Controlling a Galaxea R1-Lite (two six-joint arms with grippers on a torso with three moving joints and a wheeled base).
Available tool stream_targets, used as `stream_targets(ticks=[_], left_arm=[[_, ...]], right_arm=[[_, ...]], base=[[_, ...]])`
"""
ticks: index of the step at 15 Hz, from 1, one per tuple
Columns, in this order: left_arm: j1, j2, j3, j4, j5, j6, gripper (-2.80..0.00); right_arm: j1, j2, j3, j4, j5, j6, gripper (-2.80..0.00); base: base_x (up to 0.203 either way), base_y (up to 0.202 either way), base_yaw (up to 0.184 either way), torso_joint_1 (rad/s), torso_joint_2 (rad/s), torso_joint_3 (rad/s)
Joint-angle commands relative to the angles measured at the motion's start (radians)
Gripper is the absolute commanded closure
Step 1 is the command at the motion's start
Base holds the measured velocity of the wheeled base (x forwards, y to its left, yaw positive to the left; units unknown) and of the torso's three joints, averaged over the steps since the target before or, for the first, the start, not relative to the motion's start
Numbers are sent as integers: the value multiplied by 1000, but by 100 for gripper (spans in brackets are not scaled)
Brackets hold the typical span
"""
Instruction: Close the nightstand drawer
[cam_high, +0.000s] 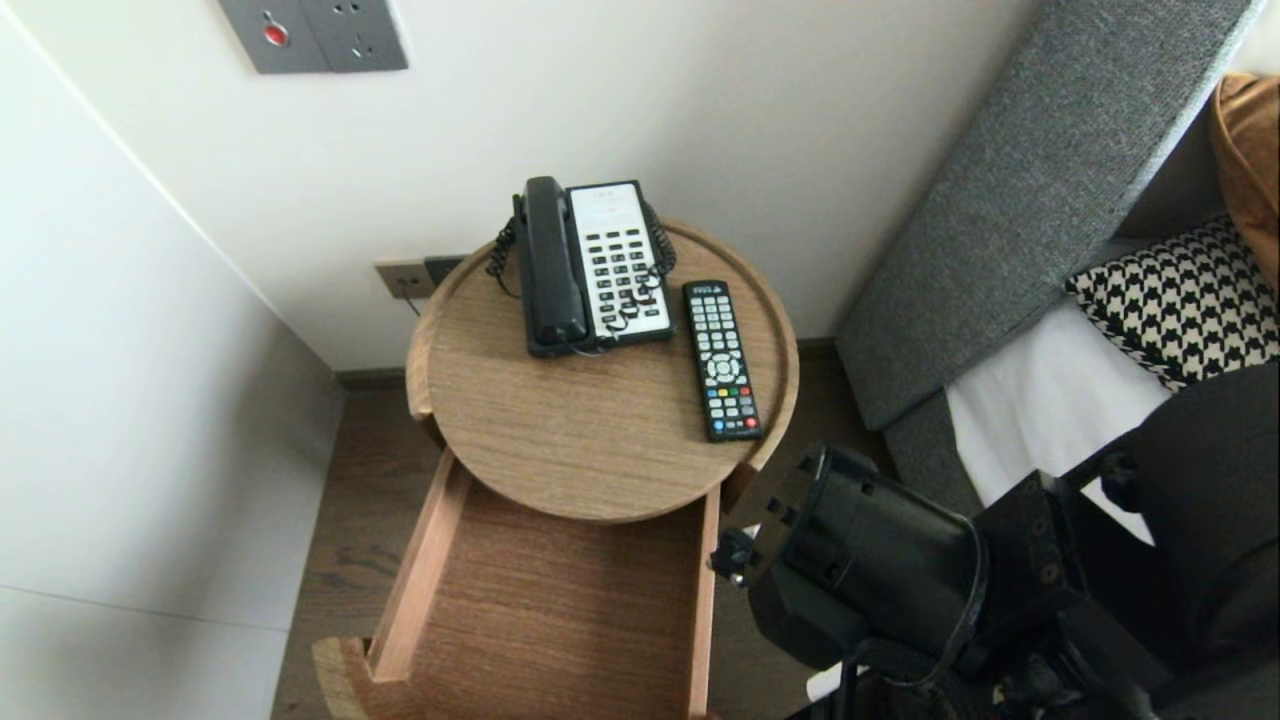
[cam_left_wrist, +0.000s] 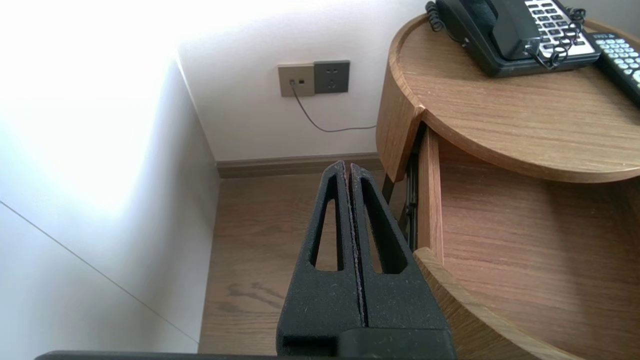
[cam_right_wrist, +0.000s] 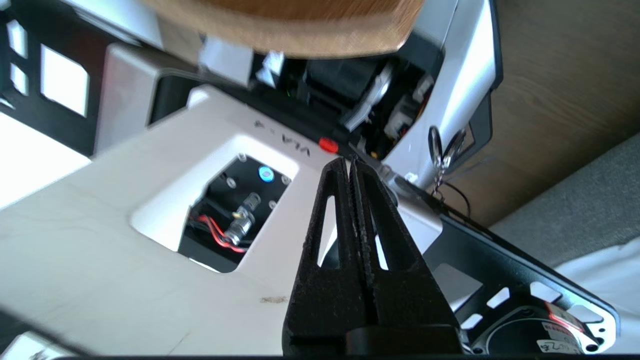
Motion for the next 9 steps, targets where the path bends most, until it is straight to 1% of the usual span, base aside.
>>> stream_targets(ticks=[1,3,9], left_arm=[[0,-3,40,-2,0,0,0],[0,-3,40,-2,0,0,0],[0,-3,40,-2,0,0,0]], right_arm=[[25,23,8,4,1,4,0],[32,42,4,4,1,4,0],[104,120,-13,4,1,4,0]], base=[[0,0,0,0,0,0],[0,0,0,0,0,0],[0,0,0,0,0,0]])
